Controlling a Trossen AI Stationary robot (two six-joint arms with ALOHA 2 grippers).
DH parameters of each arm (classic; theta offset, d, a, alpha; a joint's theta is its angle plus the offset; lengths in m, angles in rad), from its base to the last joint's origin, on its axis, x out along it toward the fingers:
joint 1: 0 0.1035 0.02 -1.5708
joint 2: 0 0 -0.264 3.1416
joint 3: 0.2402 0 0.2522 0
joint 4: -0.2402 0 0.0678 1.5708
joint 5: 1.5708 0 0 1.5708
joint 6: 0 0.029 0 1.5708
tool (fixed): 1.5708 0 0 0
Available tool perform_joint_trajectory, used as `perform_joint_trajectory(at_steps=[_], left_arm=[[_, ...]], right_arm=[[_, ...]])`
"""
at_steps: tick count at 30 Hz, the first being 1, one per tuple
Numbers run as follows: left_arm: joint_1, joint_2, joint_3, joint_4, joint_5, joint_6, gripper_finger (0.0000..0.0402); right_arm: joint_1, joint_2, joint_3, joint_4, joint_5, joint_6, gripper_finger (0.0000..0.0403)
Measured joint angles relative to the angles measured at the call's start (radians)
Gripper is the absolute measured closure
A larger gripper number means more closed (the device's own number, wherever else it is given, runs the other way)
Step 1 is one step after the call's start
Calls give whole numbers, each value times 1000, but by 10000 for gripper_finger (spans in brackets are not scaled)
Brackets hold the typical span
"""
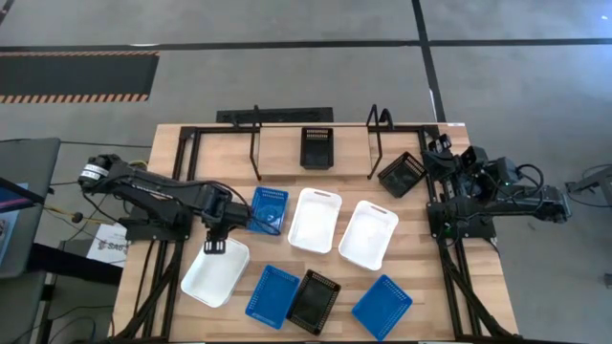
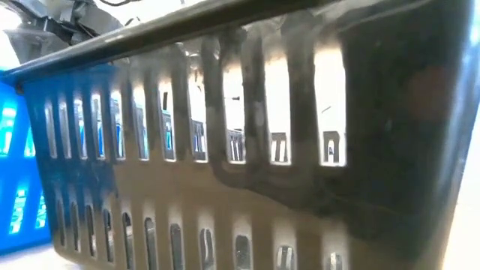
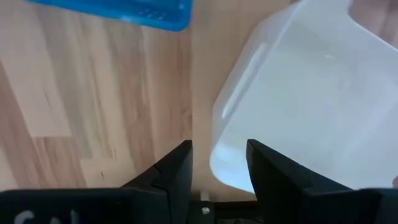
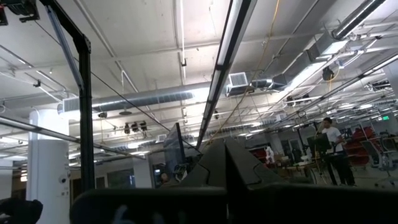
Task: Stack baskets on shelf by color
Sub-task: Put the bottom left white bin on the shelf
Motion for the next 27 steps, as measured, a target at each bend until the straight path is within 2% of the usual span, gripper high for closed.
perform_joint_trajectory(at_steps=[15, 21, 27], left_arm=[[-63, 0, -1, 9, 9, 28, 264], [-64, 0, -82, 48, 10, -5, 264], [-63, 0, -131, 87, -38, -8, 264]], right_arm=[[0, 0, 0, 0, 1, 0, 397], [0, 0, 0, 0, 1, 0, 397], [0, 0, 0, 0, 1, 0, 397]])
